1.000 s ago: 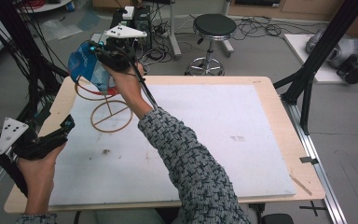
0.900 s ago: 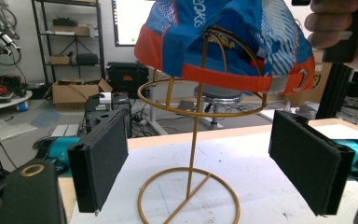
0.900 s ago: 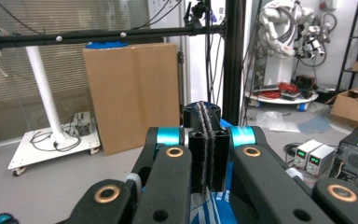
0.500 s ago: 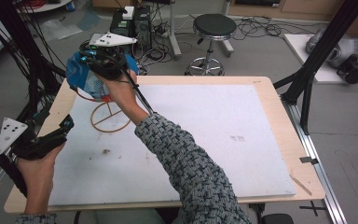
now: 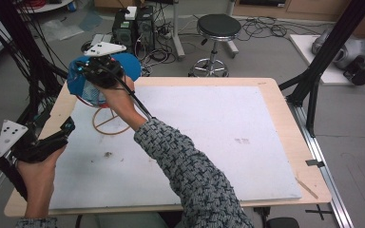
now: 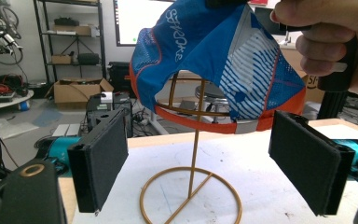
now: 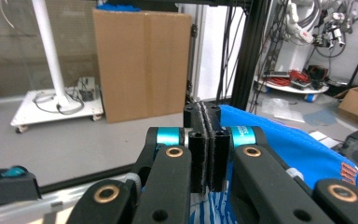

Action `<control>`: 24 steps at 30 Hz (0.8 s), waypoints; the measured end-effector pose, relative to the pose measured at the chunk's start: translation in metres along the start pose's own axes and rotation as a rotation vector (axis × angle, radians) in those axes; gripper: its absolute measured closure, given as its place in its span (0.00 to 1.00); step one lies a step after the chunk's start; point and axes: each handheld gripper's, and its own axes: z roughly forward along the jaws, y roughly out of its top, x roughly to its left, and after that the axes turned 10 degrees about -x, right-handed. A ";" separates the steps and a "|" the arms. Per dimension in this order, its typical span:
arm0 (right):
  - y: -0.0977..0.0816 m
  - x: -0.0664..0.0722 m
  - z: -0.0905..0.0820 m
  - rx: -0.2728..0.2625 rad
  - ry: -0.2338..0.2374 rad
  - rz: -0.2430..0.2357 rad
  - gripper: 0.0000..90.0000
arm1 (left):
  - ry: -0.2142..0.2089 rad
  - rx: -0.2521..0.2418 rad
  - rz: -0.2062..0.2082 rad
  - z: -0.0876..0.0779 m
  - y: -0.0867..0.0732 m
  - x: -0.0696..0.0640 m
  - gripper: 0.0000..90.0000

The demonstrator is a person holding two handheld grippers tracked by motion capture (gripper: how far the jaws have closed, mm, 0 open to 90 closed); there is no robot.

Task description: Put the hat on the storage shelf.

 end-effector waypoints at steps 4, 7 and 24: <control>-0.002 0.002 0.002 0.023 -0.011 -0.054 1.00 | -0.002 0.002 0.002 0.000 0.000 0.000 0.22; -0.003 -0.001 0.002 0.030 -0.020 -0.060 1.00 | -0.003 0.005 -0.002 0.001 -0.001 -0.001 0.22; 0.005 -0.012 -0.013 0.020 -0.060 -0.073 0.99 | -0.007 0.009 -0.003 0.001 -0.002 0.000 0.22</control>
